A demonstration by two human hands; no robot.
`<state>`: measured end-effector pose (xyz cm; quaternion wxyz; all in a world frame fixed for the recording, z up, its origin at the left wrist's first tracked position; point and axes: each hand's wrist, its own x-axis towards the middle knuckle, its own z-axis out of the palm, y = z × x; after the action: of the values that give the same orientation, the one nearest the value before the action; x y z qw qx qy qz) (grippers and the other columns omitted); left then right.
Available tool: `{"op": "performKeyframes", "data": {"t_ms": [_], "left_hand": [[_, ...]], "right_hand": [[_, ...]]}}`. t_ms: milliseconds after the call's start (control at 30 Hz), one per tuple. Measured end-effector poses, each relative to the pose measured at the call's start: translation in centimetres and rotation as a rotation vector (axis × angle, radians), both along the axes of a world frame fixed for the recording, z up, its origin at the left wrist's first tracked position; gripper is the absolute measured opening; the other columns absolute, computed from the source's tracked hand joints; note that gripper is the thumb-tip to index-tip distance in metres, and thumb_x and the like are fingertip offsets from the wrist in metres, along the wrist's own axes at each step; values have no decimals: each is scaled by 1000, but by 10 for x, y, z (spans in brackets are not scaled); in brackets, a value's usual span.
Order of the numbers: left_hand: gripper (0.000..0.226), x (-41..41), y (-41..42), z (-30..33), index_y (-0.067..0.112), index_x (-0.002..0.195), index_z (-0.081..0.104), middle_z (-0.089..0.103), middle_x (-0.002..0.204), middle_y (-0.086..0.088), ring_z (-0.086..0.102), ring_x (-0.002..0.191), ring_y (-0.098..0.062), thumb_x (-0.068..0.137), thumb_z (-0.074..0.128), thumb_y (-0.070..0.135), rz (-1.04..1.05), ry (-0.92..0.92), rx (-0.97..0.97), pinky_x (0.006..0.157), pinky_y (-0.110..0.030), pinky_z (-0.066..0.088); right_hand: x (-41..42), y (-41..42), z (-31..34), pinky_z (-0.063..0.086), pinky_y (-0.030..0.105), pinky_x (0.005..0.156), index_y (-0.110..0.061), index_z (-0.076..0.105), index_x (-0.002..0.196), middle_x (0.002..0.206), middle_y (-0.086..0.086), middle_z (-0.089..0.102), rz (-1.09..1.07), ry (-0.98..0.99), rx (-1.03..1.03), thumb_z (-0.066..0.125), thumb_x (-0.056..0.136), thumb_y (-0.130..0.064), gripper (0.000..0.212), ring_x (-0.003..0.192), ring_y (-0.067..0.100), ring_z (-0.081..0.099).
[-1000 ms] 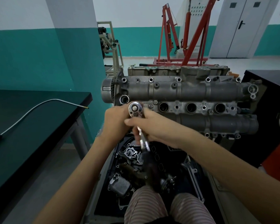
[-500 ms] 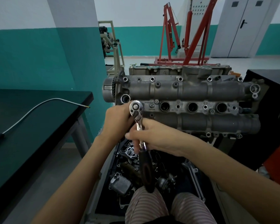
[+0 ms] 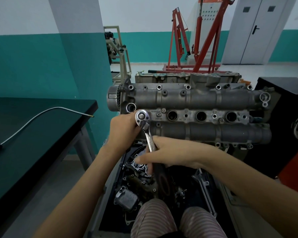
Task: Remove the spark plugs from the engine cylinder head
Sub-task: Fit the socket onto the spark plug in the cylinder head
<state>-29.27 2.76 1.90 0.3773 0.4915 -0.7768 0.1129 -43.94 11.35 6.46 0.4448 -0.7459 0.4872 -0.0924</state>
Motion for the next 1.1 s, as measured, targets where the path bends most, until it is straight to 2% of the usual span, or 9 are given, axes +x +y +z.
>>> {"op": "performKeyframes", "data": {"t_ms": [100,200,367,467,533,633,700,900,1100], "left_hand": [[24,-1,1,1,24,101,71,72,79,-1,66,72,-26,82,55,27,-27,30,-27,60,-38,48],[12,-5,6,5,19,86,70,67,65,0,62,54,-24,77,62,21,-48,47,-153,47,-25,38],[16,-6,7,4,19,88,73,69,68,1,62,53,-23,74,68,21,-38,58,-203,49,-19,34],[16,-3,7,4,17,88,73,70,70,1,63,54,-22,73,67,16,-63,46,-167,50,-21,39],[18,-2,7,4,18,92,73,72,78,-1,66,63,-24,76,68,13,-50,51,-83,54,-29,48],[22,0,4,2,18,95,73,73,81,-3,66,69,-27,79,60,18,-27,21,-17,58,-36,49],[23,0,5,3,17,95,73,72,80,-3,65,69,-28,79,57,20,-28,23,-8,59,-37,49],[16,-5,8,5,20,92,71,71,75,3,65,59,-22,76,74,18,-39,42,-135,48,-27,44],[7,-3,7,4,14,74,68,60,51,1,53,40,-23,72,70,21,-22,8,-229,47,-18,26]], "right_hand": [[-12,-9,9,45,21,59,-6,61,82,71,5,68,-24,240,-223,63,84,-27,21,62,15,56],[-25,-15,28,34,29,63,-20,46,85,72,-5,49,-236,716,-869,61,81,-32,19,70,18,46],[-34,-21,36,34,37,85,-11,50,104,96,8,55,-551,781,-1231,60,82,-35,34,91,24,47],[-29,-18,19,35,29,69,-15,50,89,84,1,55,-491,807,-1094,55,85,-44,29,73,19,48],[-24,-14,6,40,22,56,-16,48,71,72,-4,58,-270,595,-660,54,86,-45,34,58,12,51],[-6,-4,-8,53,23,65,-26,60,72,72,-12,68,113,43,159,60,88,-35,18,68,2,63],[-2,-3,-10,54,27,72,-27,59,73,70,-11,65,143,-29,221,61,88,-26,16,74,5,63],[-36,-12,48,36,25,57,-24,43,72,69,-7,44,-63,908,-634,58,85,-28,21,68,14,48],[-38,-34,80,23,44,105,-11,52,115,113,10,57,-315,841,-1420,55,88,-25,30,111,27,47]]}}
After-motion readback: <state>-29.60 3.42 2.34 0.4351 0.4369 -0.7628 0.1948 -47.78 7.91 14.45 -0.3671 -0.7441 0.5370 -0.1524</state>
